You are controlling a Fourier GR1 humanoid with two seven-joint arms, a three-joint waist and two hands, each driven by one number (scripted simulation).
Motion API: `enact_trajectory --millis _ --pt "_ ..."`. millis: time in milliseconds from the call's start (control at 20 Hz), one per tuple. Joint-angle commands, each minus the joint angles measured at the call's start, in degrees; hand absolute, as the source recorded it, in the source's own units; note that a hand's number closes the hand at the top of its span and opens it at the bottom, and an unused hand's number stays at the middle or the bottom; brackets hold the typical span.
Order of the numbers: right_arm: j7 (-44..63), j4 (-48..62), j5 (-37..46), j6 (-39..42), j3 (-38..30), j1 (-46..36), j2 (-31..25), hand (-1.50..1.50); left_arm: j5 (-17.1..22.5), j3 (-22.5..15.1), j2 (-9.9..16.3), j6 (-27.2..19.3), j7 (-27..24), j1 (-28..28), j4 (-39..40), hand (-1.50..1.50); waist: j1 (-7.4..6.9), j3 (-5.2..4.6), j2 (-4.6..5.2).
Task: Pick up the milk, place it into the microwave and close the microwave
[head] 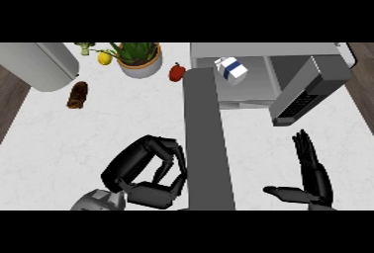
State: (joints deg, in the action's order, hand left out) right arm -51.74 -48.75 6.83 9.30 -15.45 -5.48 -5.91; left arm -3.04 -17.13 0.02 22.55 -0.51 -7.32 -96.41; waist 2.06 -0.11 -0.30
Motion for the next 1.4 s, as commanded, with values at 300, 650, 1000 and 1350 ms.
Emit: enact_trajectory --millis 300,650,1000,1350 --pt "1.62 -22.36 -2.44 7.6 2.06 16.16 -5.1 -1.5 -6.0 -14.94 -0.01 -16.57 -10.23 -9.26 25.76 1.5 0.96 -0.05 0.38" --pt "7.27 -36.55 -8.23 12.2 5.34 20.88 -3.2 -1.5 3.18 -22.08 0.0 -30.4 -24.03 -16.91 40.16 1.5 2.12 -0.15 0.72" --pt "11.34 -44.11 -12.53 15.49 6.49 22.71 -5.57 -1.5 15.36 -31.9 0.0 -39.34 -27.4 -20.44 46.43 1.5 4.24 -0.17 1.26" --pt "18.45 -52.2 -16.34 16.78 8.62 21.53 -6.17 -1.5 24.33 -36.52 0.0 -42.51 -26.6 -25.95 43.82 1.5 6.32 -0.29 1.61"
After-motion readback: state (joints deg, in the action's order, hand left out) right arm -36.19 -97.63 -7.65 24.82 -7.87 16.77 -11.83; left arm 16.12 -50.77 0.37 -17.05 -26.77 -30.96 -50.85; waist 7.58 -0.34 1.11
